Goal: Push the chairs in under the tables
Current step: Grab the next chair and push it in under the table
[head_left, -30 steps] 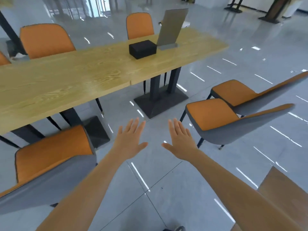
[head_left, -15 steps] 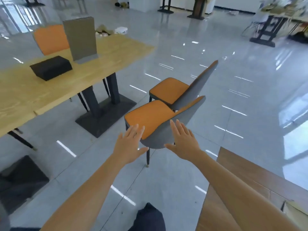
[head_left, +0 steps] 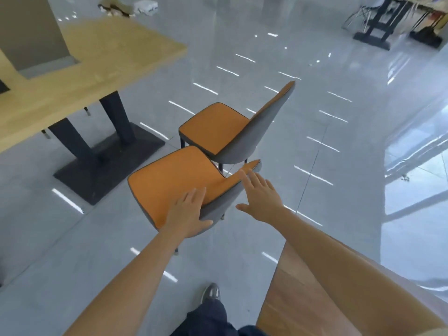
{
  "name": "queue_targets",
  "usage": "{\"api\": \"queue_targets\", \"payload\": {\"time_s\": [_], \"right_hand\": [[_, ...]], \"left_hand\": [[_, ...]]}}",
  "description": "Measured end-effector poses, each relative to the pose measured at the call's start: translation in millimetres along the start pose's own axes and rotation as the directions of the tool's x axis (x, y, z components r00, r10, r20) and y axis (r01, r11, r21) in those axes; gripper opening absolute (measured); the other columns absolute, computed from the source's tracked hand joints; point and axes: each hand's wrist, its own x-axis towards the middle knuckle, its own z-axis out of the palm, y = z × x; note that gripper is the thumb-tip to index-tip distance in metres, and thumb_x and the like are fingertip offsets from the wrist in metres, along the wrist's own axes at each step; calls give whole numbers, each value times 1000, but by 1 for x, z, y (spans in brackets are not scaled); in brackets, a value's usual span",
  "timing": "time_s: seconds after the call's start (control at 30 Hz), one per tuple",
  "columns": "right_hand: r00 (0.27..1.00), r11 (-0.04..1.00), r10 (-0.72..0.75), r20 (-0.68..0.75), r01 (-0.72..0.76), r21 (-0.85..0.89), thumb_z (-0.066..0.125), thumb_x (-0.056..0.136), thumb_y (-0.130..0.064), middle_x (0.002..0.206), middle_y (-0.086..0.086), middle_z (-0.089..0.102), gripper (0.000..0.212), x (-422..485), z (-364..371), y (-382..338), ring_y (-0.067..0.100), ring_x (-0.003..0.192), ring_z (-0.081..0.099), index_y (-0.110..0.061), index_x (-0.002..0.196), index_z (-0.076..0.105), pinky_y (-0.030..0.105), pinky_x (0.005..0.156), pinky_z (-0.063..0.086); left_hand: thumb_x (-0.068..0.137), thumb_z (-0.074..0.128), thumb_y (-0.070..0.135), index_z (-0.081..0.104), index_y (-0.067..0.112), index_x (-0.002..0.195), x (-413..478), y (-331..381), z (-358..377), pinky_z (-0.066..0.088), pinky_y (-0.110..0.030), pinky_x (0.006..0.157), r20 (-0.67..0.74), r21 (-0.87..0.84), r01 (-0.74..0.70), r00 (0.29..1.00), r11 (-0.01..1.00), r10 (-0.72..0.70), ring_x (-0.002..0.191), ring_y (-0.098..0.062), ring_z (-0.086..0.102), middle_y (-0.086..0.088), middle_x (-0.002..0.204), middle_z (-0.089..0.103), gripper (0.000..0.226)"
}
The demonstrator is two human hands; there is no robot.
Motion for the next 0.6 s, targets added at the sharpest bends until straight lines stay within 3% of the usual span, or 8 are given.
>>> {"api": "queue_targets", "payload": {"time_s": [0.13,0.23,0.33,0.5,0.6], "right_hand": [[995,994,-87,53,91,-67,62,87,-36,158,9,6,88,36,1,29,27,146,7,-19,148,2,44,118,15],[977,972,-181,114,195,-130,63,86,-37,158,8,9,87,65,7,46,27,146,9,-19,148,4,43,117,15],[946,926,-287,148,314,-209,62,86,-36,154,8,17,80,88,14,60,28,143,15,-21,146,12,45,115,14],[867,831,-467,173,497,-248,64,83,-20,137,5,44,56,118,18,79,26,132,33,-25,132,38,40,110,23],[831,792,-512,217,554,-256,67,79,-14,135,2,48,55,130,20,84,27,130,37,-26,128,45,44,109,27]], "left_hand": [[82,58,50,11,21,147,15,9,8,46,-41,95,82,-78,87,993,993,-80,121,-29,46,-8,141,41,85],[80,62,35,30,22,138,19,16,9,52,-39,80,48,-169,186,982,968,-180,105,-27,54,-7,121,56,67],[78,62,24,43,24,131,19,26,13,53,-38,76,-3,-241,283,956,928,-292,96,-25,59,-5,108,63,56],[83,60,23,49,25,129,16,35,19,49,-35,85,-13,-297,372,919,879,-393,105,-22,59,-1,117,63,47],[84,57,24,58,27,114,12,43,23,42,-26,70,-67,-290,408,894,866,-443,97,-19,61,2,105,67,30]]}}
